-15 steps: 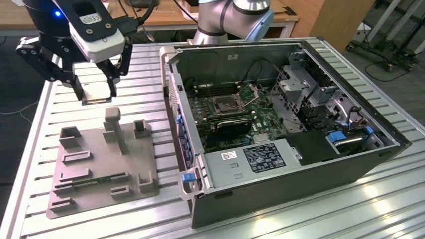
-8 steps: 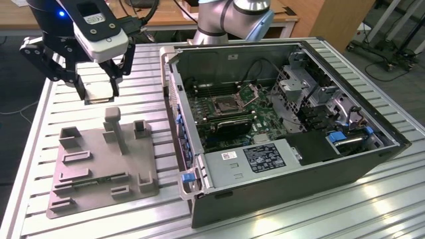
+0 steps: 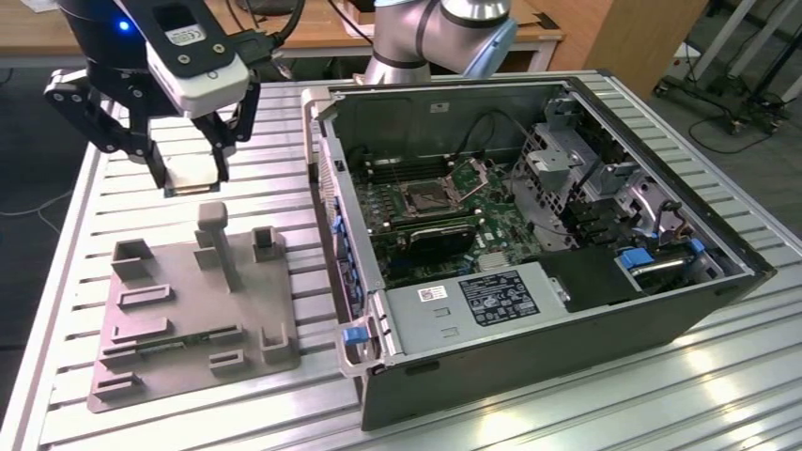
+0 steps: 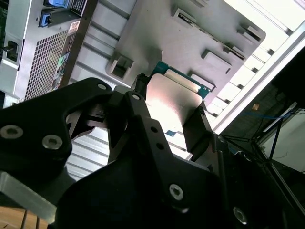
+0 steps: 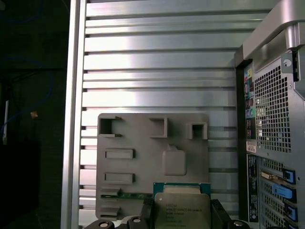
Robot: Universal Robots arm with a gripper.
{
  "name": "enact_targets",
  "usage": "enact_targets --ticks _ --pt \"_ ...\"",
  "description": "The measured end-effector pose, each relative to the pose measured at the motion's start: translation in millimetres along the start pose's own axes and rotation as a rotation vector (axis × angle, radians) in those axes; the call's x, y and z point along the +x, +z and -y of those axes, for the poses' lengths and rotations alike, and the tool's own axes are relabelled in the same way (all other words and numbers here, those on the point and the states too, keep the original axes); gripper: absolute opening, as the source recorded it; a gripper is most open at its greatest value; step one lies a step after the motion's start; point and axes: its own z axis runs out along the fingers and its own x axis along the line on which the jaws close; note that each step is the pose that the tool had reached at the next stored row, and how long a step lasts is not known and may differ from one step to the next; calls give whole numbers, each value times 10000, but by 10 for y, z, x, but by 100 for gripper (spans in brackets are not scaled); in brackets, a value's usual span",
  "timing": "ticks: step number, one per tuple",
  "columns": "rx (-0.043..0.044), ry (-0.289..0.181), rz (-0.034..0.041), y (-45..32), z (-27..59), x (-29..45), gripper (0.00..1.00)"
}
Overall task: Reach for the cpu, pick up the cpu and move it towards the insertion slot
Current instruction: 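Pick up the cpu and move it towards the insertion slot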
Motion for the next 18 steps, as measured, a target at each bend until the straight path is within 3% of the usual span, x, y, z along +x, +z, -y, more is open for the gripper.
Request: enact_targets --ticks 18 --pt "1 1 0 0 0 -74 54"
